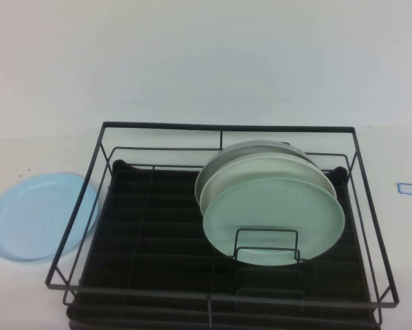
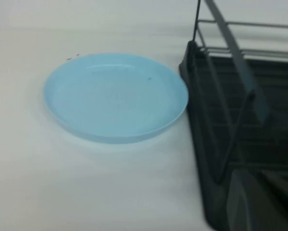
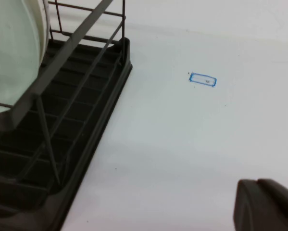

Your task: Place plate on rack

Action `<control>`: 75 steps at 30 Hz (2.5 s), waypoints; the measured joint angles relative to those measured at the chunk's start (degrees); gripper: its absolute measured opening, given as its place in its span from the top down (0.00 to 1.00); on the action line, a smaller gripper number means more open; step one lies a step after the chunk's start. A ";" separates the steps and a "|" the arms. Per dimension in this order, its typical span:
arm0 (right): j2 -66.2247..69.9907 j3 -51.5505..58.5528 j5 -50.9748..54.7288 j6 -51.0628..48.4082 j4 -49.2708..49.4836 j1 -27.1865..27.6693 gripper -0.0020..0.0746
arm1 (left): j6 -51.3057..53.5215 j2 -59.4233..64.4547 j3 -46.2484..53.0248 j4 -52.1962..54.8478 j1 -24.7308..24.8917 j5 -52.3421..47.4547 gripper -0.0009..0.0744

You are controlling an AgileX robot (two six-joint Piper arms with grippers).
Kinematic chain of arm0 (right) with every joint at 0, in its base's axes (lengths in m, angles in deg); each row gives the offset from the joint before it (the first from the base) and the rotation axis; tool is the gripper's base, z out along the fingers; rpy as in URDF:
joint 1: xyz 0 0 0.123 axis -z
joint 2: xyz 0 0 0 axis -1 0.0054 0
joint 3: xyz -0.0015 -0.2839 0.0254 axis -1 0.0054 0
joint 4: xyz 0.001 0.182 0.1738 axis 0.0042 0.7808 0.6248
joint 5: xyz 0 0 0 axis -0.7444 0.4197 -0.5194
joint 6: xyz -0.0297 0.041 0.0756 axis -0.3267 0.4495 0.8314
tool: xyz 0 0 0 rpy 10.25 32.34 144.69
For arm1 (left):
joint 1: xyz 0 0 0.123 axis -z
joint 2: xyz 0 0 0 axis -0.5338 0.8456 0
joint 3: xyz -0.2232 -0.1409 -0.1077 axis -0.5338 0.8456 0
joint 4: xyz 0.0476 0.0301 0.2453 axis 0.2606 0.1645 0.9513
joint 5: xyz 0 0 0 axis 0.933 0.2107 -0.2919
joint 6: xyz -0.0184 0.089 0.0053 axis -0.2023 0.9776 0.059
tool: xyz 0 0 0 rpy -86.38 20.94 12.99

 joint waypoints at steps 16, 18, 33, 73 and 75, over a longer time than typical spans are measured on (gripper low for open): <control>0.00 0.00 -19.14 0.65 19.16 0.00 0.98 | -0.76 0.00 0.00 -39.65 0.00 22.88 0.99; 0.00 0.00 -26.69 3.14 27.25 0.00 0.98 | -0.87 0.00 0.00 -48.01 0.00 24.26 0.99; 0.00 -2.35 -52.28 15.95 20.35 0.00 0.98 | 16.43 0.00 -12.71 -44.95 0.00 10.45 0.99; 14.87 -43.58 -4.37 -27.08 14.73 0.00 0.98 | 7.47 50.80 -64.54 10.38 -4.94 -16.30 0.99; 16.18 -43.58 1.98 -30.02 15.40 0.00 0.98 | 8.58 53.39 -68.50 7.31 -5.19 -17.32 0.99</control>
